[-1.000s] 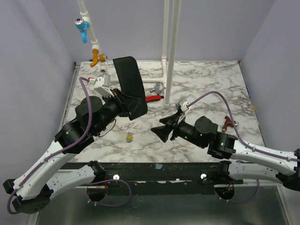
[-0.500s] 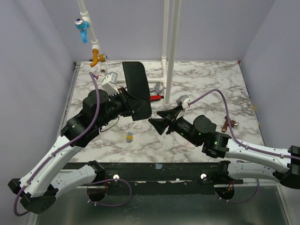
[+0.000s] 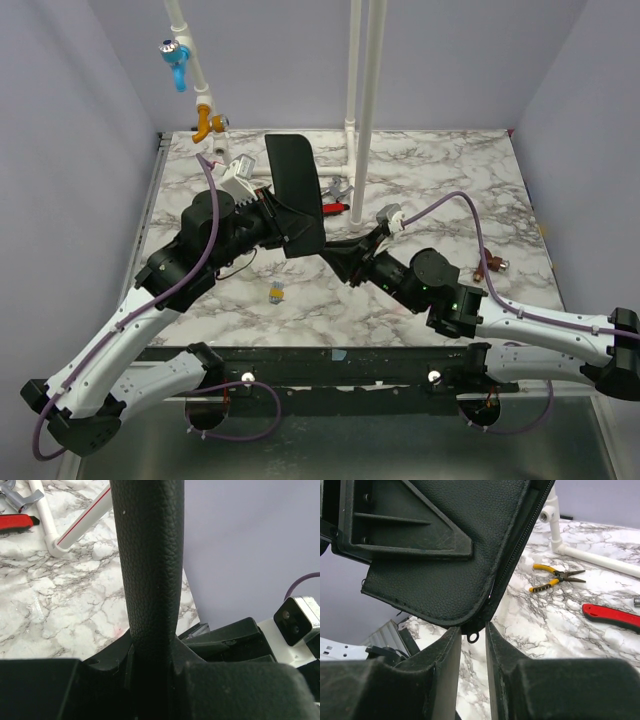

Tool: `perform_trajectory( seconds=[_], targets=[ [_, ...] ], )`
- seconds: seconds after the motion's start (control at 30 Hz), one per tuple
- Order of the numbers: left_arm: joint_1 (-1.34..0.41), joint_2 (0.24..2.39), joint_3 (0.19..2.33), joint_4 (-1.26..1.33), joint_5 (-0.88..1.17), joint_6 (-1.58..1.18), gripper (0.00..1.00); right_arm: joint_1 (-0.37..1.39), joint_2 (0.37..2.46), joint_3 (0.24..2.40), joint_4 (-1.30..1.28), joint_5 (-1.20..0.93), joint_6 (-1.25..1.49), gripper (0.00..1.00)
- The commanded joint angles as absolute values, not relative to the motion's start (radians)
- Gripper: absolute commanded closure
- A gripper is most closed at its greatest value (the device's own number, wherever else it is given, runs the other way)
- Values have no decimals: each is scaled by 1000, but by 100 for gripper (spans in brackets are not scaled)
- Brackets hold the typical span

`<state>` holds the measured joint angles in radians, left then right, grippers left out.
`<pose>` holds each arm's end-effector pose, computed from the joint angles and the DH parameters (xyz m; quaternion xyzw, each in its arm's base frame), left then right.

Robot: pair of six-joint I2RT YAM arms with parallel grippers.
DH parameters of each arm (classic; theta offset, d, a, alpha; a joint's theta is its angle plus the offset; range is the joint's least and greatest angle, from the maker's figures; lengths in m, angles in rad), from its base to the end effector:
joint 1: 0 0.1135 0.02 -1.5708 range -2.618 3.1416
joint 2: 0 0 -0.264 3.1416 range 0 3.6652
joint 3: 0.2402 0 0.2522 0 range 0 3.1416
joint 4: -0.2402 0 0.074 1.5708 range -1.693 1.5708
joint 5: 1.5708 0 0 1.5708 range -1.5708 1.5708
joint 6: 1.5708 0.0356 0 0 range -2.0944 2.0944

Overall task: Sort the hair-cutting tools
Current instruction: Zip the hairdressing tool bag at the center of the board.

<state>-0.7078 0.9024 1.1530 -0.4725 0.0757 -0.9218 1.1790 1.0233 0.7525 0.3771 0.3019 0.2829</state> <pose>0.1393 -0.1227 0.4155 -0.0599 0.7786 -0.4743 0.4066 0.1022 0.2197 0.3427 -0.1855 0.6441 0.4160 0.6145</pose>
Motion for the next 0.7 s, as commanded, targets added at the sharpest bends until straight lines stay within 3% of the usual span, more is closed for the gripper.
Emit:
perform_trajectory(
  seconds=[0.0,0.17,0.67],
  targets=[
    [-706,891,1152,-398,131,-937,100,1182,1032,749,404,325,284,75],
    [-706,898,1143,-396,148,-940,100,1182,1029,752,385,335,281,99],
    [-704,886,1082,-384,267,-913,100,1183,1013,741,312,529,207,99]
  ],
)
